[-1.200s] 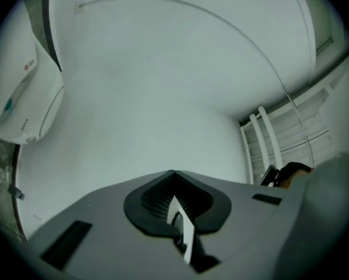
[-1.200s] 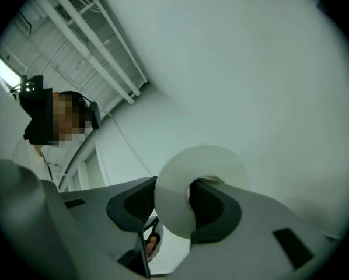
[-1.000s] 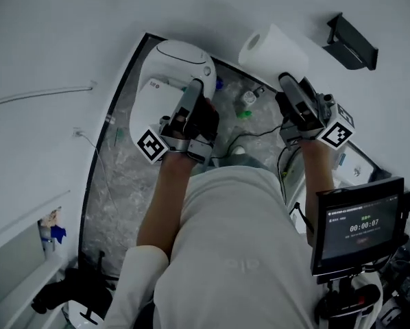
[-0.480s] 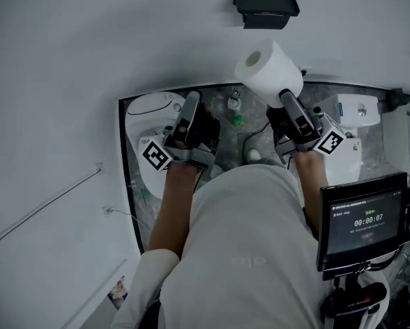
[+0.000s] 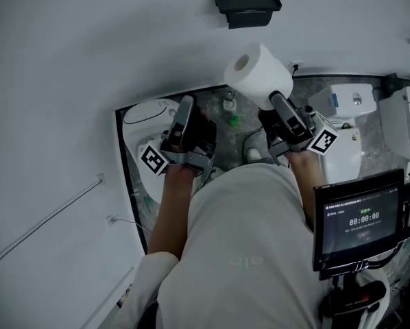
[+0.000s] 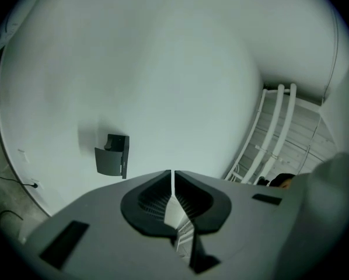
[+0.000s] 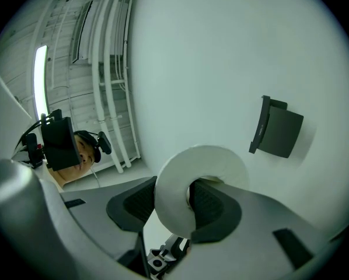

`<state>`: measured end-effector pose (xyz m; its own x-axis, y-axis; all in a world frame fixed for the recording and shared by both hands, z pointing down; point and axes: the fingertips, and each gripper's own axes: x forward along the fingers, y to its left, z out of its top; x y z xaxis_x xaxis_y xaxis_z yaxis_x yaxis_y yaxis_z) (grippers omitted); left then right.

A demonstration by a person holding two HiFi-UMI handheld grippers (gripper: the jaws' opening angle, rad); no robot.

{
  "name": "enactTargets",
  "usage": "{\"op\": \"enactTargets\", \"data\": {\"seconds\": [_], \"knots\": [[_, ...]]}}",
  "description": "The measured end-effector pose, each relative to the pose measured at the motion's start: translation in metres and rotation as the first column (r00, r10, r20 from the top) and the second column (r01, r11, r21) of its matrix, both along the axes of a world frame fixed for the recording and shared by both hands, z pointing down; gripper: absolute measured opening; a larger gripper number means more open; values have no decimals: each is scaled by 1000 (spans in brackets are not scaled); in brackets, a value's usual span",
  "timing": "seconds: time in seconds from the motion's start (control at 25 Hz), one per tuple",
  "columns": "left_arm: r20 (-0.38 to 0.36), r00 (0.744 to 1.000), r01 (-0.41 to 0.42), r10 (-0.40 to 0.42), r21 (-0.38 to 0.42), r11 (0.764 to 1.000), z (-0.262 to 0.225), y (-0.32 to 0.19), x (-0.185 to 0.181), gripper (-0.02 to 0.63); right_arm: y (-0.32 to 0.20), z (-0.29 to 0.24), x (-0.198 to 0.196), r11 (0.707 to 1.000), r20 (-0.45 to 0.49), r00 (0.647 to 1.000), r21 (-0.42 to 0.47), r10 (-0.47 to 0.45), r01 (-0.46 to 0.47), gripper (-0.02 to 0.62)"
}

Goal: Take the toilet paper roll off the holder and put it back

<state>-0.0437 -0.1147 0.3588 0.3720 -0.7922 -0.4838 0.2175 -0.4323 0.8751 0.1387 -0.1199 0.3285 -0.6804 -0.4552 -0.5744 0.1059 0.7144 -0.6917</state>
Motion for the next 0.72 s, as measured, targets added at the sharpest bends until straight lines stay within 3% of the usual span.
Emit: {"op": "enactTargets", "data": {"seconds": [0.12,0.28,0.48,0.6,0.72], "knots": [[-56,998,26,-25,16,1000,-5,4,-12,6,1,-3,-5,1000,6,1000,3,-5,5,167],[-25,999,25,-24,15,1000,-5,8,-15,6,0,-4,-10,1000,-14,1000,8,-3,3,167],[-35,999,31,-31,1,1000,0,10,-16,6,-9,1,-17,998,-166,986,54,20,-12,167],[-125,990,59,-60,-9,998,1,12,-20,6,-32,-3,-17,992,-328,942,122,67,-27,167],[-195,978,68,-69,-10,998,1,12,-23,6,-66,-24,-20,971,-494,861,241,123,-1,167]]}}
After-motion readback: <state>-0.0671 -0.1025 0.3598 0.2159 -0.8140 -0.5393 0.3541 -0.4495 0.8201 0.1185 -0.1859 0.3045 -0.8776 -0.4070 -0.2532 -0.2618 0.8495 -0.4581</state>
